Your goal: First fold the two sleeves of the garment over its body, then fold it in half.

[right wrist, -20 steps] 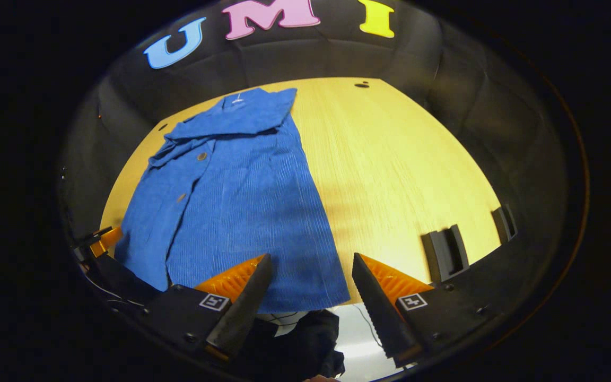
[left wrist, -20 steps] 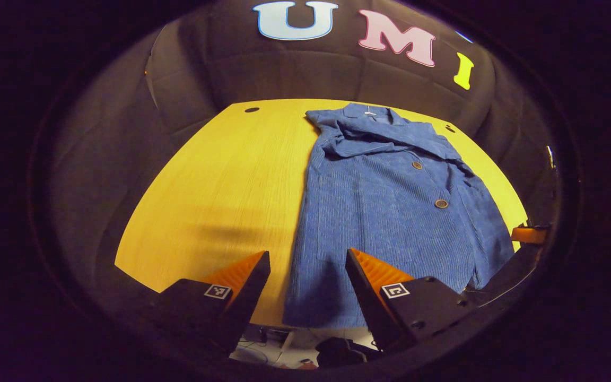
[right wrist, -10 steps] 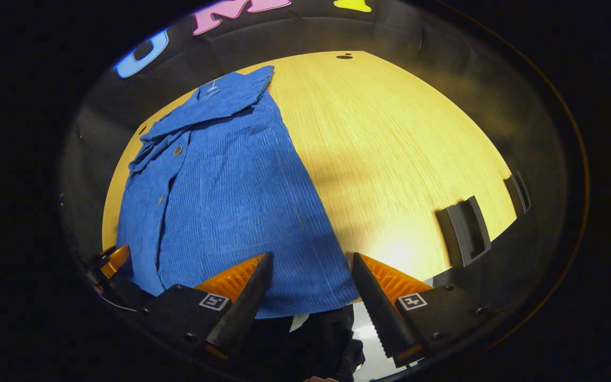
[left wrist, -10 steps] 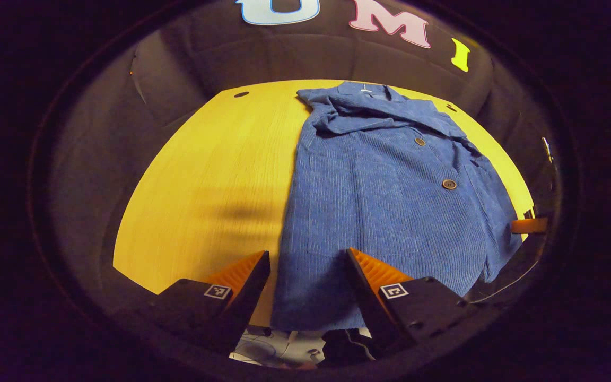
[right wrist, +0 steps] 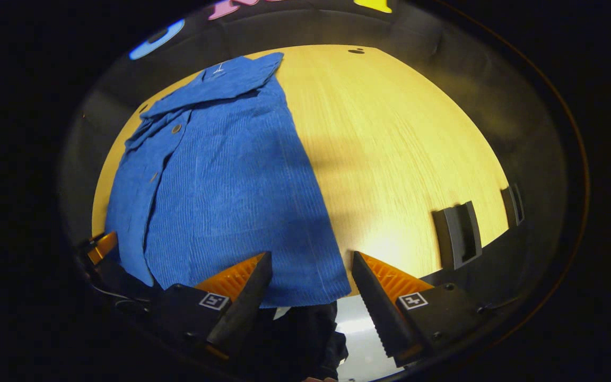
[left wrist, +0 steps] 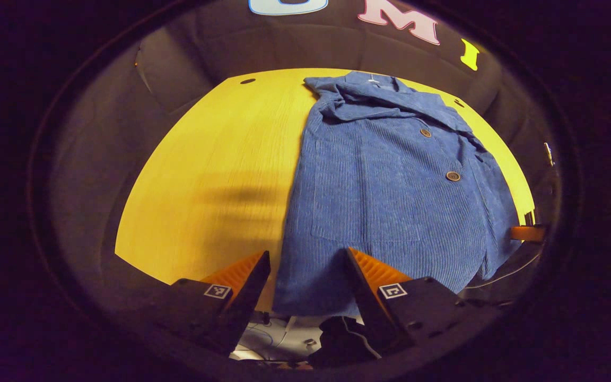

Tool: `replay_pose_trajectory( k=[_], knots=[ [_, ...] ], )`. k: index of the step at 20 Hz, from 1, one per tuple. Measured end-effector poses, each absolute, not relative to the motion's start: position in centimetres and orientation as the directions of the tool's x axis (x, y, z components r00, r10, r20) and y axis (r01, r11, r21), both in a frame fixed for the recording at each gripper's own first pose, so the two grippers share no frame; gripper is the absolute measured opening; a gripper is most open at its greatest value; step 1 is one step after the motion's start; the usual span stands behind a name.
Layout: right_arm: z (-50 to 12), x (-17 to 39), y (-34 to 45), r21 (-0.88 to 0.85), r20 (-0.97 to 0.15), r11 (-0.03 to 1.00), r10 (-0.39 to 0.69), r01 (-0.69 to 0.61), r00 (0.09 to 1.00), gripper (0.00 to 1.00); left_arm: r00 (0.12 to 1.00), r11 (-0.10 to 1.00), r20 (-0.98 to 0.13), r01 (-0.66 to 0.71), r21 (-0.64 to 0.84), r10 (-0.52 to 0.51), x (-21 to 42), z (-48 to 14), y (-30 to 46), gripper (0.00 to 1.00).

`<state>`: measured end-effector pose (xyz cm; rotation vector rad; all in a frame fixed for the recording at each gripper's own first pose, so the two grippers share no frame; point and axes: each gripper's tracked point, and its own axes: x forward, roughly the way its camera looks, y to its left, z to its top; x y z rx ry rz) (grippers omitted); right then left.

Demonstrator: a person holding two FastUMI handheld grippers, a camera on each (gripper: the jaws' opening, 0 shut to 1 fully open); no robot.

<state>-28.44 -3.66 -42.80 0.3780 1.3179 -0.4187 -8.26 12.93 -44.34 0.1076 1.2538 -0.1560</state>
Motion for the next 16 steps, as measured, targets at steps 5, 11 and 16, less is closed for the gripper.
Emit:
replay_pose_trajectory(
  k=[5, 11, 16],
  knots=[
    [-42.9, -27.8, -2.7, 0.028, -0.987, 0.885, -0.049, 0.466, 0.152, 0.84, 0.282, 0.965, -0.955, 0.260, -0.018, -0.094, -8.2, -44.4, 12.2, 0.82],
    [-42.9, -27.0, -2.6, 0.072, -0.984, 0.849, -0.024, 0.524, 0.174, 0.53, 0.261, 0.932, -0.960, 0.363, 0.004, -0.098, -8.8, -44.5, 9.9, 0.26],
    [-43.2, -26.9, -2.6, 0.094, -0.984, 0.787, -0.018, 0.610, 0.175, 0.17, 0.133, 0.940, -0.986, 0.336, -0.053, -0.103, -8.4, -44.4, 9.7, 0.00]
  ],
)
